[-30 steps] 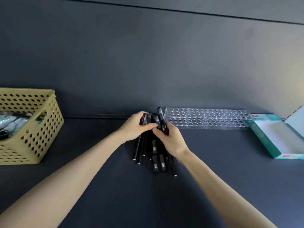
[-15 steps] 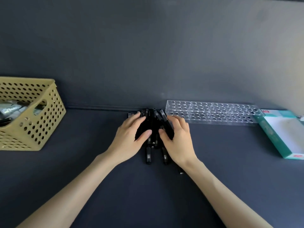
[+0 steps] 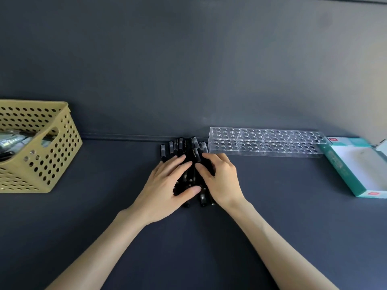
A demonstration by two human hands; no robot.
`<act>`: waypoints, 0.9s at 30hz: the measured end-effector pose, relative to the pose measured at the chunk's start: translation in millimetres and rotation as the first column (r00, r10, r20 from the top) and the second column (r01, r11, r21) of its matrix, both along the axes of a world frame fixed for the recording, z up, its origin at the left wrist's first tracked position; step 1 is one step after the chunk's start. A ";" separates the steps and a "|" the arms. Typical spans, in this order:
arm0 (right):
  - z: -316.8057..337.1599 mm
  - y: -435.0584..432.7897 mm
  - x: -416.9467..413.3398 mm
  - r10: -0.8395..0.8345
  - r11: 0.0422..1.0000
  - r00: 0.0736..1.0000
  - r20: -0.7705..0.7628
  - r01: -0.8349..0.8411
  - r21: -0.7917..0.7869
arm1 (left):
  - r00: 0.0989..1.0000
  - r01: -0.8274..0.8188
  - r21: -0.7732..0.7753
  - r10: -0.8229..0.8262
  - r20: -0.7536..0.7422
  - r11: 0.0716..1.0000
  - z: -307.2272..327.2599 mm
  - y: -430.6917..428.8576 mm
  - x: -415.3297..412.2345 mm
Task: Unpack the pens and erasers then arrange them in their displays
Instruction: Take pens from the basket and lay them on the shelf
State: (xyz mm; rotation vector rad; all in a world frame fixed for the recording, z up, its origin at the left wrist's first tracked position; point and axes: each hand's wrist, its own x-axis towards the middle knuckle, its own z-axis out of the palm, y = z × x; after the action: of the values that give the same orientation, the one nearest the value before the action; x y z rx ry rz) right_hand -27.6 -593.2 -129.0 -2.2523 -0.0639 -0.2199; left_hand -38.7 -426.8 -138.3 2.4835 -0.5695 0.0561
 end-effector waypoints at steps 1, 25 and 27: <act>0.2 0.9 0.1 0.009 1.000 1.000 -0.011 -0.009 -0.004 | 1.000 -0.004 0.025 0.004 0.004 1.000 0.3 0.6 0.5; 28.4 7.6 -17.6 0.129 0.950 0.983 0.130 -0.084 -0.301 | 0.969 -0.184 -0.052 0.190 0.156 0.982 41.8 32.4 -19.2; 38.3 18.6 -21.4 0.121 0.960 0.980 0.159 -0.075 -0.271 | 0.961 -0.197 -0.071 0.207 0.185 0.978 52.3 44.3 -25.8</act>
State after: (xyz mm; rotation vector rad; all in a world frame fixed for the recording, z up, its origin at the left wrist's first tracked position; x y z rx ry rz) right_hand -49.0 -574.6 -90.7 -2.4817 -0.3149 -0.3740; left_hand -64.5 -382.5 -86.0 2.4921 -0.3839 0.3886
